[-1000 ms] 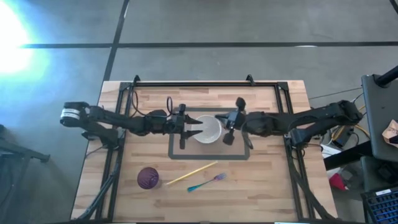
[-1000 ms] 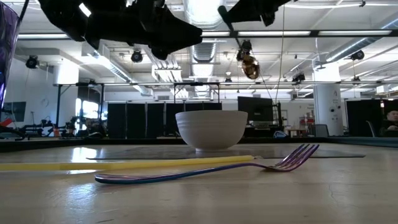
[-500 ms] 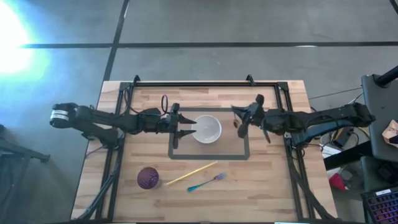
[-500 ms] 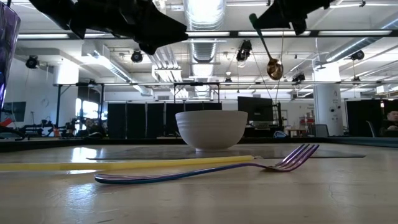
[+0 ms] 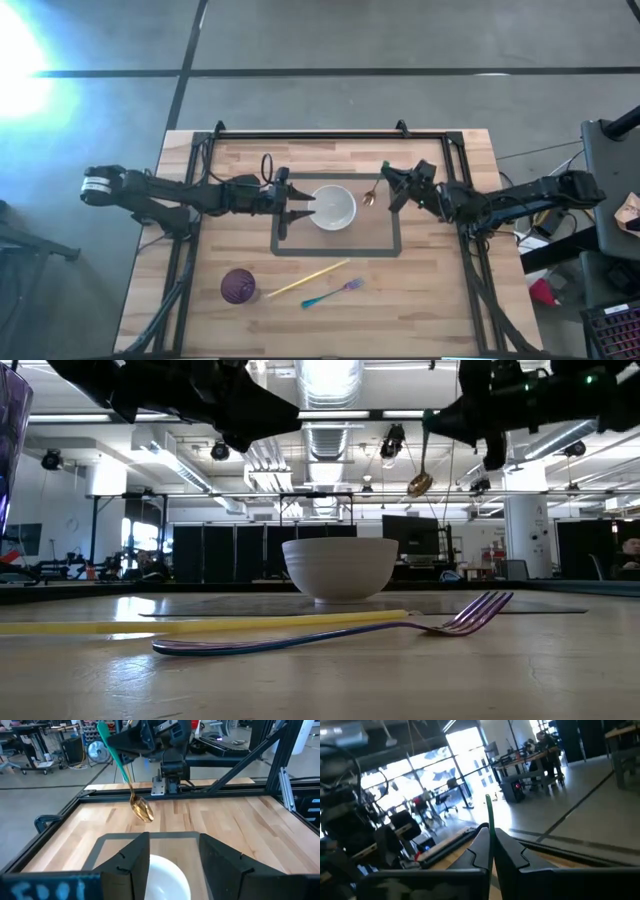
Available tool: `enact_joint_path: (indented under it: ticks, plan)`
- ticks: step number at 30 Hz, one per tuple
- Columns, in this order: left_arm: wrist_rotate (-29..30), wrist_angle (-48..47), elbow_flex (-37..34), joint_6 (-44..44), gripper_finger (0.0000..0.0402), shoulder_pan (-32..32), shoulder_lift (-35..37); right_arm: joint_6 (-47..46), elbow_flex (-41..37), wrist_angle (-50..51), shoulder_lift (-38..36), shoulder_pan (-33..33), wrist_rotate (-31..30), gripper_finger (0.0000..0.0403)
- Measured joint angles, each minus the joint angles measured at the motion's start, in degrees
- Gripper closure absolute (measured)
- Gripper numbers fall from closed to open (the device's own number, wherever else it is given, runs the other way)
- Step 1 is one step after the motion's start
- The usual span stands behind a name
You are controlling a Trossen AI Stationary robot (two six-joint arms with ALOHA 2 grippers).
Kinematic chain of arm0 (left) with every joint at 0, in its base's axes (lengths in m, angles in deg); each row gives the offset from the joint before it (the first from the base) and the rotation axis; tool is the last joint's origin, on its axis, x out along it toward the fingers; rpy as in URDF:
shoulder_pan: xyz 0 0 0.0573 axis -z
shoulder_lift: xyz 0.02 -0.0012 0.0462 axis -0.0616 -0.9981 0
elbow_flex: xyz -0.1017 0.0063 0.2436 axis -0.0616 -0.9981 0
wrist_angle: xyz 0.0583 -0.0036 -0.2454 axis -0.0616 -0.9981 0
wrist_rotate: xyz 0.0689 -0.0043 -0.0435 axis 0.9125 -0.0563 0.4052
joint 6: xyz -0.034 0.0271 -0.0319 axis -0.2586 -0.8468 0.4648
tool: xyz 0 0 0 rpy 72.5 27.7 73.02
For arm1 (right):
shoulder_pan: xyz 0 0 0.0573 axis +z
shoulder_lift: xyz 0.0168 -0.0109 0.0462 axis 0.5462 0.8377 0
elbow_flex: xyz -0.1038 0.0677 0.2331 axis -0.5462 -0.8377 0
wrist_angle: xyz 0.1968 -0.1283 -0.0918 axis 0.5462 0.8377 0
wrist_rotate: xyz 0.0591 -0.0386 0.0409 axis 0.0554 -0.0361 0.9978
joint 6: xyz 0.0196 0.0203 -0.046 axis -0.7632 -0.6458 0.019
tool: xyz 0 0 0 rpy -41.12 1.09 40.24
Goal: Pick & Place Utensil
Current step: Put the golden spoon into the white bowl on the brown placemat
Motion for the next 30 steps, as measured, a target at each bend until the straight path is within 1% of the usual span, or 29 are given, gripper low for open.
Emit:
enact_joint_path:
  ticks: [4, 8, 14, 18, 20, 24, 30]
  plan:
    - [0.0, -0.49, -0.01, 0.03, 0.0236, 0.17, -0.02, -3.7, -2.71, -7.13, 3.67, -0.77, 0.02, 0.0394]
    - [0.0, -0.51, -0.02, 0.03, 0.0236, 0.17, -0.02, -5.97, -3.1, -12.88, 8.99, -0.82, 0.02, 0.0394]
    - [0.0, -0.38, -0.02, -0.01, 0.0236, 0.17, -0.04, -5.96, 1.83, -15.41, 17.64, -0.89, 0.0, 0.0394]
    - [0.0, -0.4, -0.02, -0.01, 0.0236, 0.17, -0.04, -4.54, 5.63, -15.4, 21.53, -1.91, 0.22, 0.0394]
    - [0.0, -0.42, -0.02, -0.01, 0.0236, 0.17, -0.04, -4.51, 7.07, -15.6, 22.82, -3.02, 2.07, 0.0394]
    - [0.0, -0.47, -0.02, -0.03, 0.0236, 0.17, -0.04, -6.12, 8.61, -15.47, 24.94, -6.3, 9.03, 0.0394]
    - [0.0, -0.52, -0.02, -0.03, 0.0236, 0.17, -0.04, -9.76, 8.94, -15.51, 28.92, -10.17, 16.49, 0.0394]
